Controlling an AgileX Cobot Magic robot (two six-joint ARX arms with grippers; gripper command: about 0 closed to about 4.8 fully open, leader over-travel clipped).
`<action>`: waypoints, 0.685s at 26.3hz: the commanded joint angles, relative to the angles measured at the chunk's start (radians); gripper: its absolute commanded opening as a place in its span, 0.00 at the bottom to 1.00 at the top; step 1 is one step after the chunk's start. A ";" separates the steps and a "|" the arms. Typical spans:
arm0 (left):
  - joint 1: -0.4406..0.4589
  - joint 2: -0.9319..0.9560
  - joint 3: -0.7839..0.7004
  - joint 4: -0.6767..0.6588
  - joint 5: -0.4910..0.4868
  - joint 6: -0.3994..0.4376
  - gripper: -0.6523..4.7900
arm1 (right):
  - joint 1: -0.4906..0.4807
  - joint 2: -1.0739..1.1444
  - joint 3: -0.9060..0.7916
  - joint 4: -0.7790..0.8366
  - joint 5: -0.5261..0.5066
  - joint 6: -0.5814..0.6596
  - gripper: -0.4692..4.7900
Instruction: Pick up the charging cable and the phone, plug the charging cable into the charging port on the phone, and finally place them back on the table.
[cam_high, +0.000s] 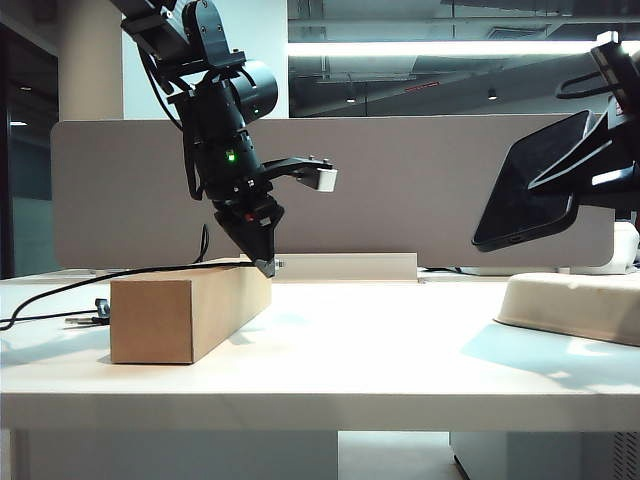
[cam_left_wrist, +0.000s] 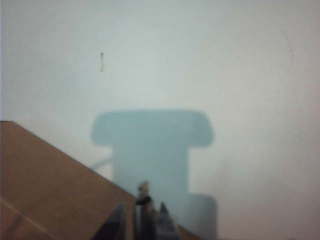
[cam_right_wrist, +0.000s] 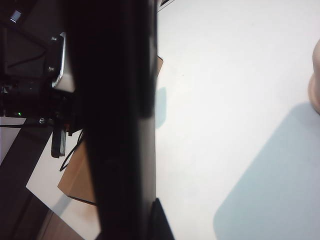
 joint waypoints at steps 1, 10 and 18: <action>-0.002 -0.002 0.006 0.001 0.000 0.000 0.23 | 0.002 -0.008 0.006 0.039 -0.002 -0.010 0.08; -0.006 -0.002 0.007 0.010 0.000 0.000 0.11 | 0.002 -0.008 0.006 0.039 -0.002 -0.010 0.08; -0.030 -0.022 0.013 0.039 0.035 -0.042 0.11 | 0.001 -0.008 0.008 0.053 -0.002 -0.010 0.08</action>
